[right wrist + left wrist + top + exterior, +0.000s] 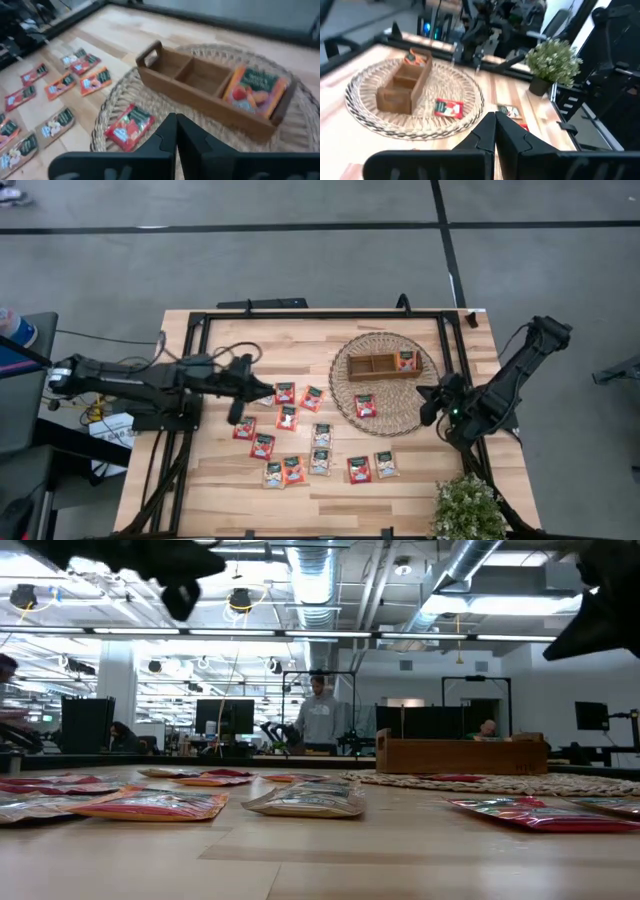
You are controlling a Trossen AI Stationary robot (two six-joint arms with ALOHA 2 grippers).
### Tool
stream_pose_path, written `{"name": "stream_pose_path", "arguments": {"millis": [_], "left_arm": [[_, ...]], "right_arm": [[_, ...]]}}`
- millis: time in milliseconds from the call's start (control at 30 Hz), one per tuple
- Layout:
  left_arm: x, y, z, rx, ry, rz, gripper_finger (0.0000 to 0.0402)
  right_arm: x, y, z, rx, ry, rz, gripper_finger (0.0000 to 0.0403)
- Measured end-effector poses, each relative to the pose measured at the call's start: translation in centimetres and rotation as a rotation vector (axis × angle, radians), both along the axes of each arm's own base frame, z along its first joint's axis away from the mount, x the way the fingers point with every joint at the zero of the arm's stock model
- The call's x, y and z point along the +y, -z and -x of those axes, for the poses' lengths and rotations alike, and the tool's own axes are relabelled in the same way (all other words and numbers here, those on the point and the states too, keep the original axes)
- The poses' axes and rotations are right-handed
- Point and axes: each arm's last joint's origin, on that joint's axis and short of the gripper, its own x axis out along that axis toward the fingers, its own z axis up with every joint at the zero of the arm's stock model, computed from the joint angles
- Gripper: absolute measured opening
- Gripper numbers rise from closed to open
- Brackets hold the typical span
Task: Pick & Place Tea
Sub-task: Put the orange tea pack into the right compartment of the brown organizer
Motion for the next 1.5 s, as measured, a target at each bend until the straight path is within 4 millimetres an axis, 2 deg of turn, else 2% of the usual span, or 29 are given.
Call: {"name": "stream_pose_path", "arguments": {"millis": [167, 267, 433, 633, 967, 1200, 1367, 1500], "left_arm": [[0.0, -1.0, -3.2, 0.053, -0.009, 0.045, 0.0000], [0.0, -1.5, -4.6, 0.062, -0.013, 0.062, 0.0000], [0.0, -1.8, -6.0, 0.075, -0.015, 0.068, 0.0000], [0.0, -1.9, -6.9, 0.064, -0.015, 0.074, 0.0000], [-0.1, -1.6, -6.9, 0.091, -0.009, 0.131, 0.0000], [-0.3, -0.4, -6.5, 0.239, -0.059, 0.397, 0.0000], [-0.3, 0.1, -6.9, 0.256, -0.077, 0.421, 0.0000], [0.1, 0.7, -8.4, 0.217, -0.097, 0.419, 0.0000]], "right_arm": [[-0.6, 0.4, 0.6, 0.110, -0.036, 0.097, 0.0004], [-0.8, -0.3, 0.7, 0.018, 0.040, 0.004, 0.0005], [-1.6, -1.1, 1.1, -0.116, 0.052, 0.101, 0.0006], [-2.4, -2.0, 2.4, -0.153, -0.049, 0.141, 0.0006], [-5.8, -3.5, 5.9, -0.414, -0.305, 0.065, 0.0006], [-6.7, -4.2, 6.3, -0.534, -0.399, 0.063, 0.0006], [-6.8, -4.2, 6.4, -0.542, -0.413, 0.072, 0.0006], [-6.8, -4.2, 6.4, -0.540, -0.411, 0.075, 0.0006]]}}
